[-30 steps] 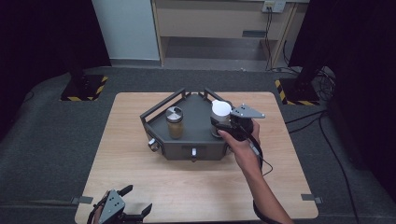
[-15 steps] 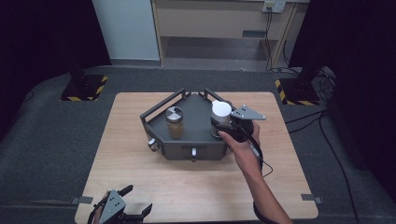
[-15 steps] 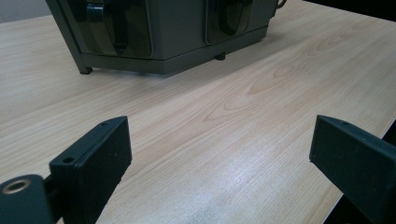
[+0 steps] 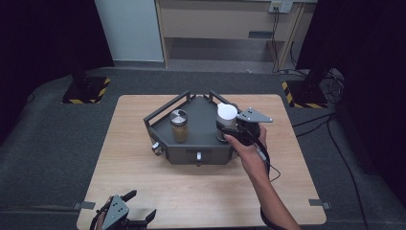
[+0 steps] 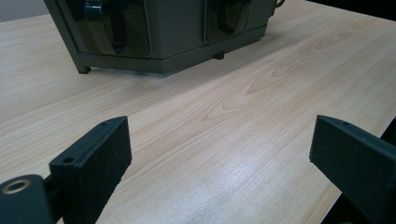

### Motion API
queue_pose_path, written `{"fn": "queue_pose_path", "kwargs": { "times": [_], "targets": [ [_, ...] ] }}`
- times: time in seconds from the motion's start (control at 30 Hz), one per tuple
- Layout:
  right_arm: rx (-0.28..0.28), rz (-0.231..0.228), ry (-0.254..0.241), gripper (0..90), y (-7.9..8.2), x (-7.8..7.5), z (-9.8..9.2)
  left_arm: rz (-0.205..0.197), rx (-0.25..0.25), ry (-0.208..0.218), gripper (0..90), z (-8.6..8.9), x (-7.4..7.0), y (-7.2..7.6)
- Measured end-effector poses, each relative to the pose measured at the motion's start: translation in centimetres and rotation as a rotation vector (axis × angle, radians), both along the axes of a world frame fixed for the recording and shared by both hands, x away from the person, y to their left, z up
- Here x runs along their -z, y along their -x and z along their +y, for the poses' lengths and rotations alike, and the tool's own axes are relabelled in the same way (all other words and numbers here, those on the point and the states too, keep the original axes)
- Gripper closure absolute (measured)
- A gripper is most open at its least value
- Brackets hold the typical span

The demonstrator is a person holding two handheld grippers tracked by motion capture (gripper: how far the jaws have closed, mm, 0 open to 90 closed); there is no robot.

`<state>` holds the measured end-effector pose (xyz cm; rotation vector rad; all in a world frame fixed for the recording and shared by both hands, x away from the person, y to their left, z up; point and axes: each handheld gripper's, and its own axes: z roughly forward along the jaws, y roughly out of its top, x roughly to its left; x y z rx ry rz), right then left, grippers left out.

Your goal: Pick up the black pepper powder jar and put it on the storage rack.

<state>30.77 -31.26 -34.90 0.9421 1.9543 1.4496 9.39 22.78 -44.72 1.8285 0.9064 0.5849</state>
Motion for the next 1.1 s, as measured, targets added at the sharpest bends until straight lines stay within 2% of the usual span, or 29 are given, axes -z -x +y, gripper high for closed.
{"fn": "queue_pose_path", "kwargs": {
  "times": [0.2, 0.5, 0.8, 1.1],
  "targets": [
    [-0.002, 0.0, 0.002, 19.7, 0.1, -0.2, 0.0, -0.001, 0.001, 0.001, 4.3, 0.0, 0.0, 0.0],
    [0.001, 0.037, -0.005, 5.3, 0.1, -0.7, -0.3, 0.0, -0.001, 0.011, 4.3, 0.1, 0.0, 0.1],
    [-0.001, 0.037, 0.015, 2.8, 0.9, -1.1, -0.4, -0.001, -0.002, 0.012, 4.3, 0.2, -0.1, 0.2],
    [0.003, 0.061, 0.013, 2.2, 2.1, -1.4, -1.2, 0.005, -0.001, 0.006, 4.2, 0.1, -0.1, 0.1]
  ]
}}
